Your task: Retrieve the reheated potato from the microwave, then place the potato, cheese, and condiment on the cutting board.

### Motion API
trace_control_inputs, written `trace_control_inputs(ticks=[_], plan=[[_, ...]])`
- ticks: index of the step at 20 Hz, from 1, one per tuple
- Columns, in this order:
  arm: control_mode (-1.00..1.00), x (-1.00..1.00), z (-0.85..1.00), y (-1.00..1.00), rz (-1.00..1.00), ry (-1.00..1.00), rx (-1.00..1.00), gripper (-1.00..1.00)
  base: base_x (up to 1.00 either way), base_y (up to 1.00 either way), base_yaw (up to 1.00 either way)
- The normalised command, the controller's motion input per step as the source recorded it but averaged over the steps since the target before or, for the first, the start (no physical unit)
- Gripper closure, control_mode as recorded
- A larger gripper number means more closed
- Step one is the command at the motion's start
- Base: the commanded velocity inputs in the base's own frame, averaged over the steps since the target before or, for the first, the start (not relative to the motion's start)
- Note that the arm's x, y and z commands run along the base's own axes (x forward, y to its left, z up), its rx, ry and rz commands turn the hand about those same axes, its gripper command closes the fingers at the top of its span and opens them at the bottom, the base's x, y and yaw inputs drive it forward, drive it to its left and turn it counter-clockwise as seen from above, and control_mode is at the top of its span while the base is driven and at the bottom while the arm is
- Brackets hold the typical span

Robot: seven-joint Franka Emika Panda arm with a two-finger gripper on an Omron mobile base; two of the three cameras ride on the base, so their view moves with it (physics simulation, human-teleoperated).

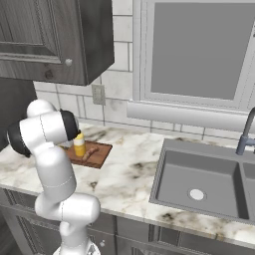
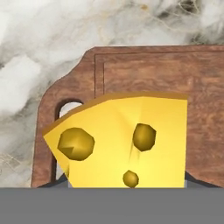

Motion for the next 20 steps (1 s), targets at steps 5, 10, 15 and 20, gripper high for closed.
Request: trace_control_inputs(ticks=[5,10,15,20], plan=[[-1.00,0.10,0.00,-0.03,-0.10,0.00,0.00,1.00,0.00,0.00,0.00],[-1.00,0.09,0.00,-0.01,-0.12,0.00,-0.01,1.00,0.00,0.00,0.00],[-1.00,0.01,0.00,-0.03,-0.11,0.00,-0.01,1.00,0.00,0.00,0.00],[-1.00,0.04,-0.01,-0.03,-0.09,0.00,-0.02,1.00,0.00,0.00,0.00]])
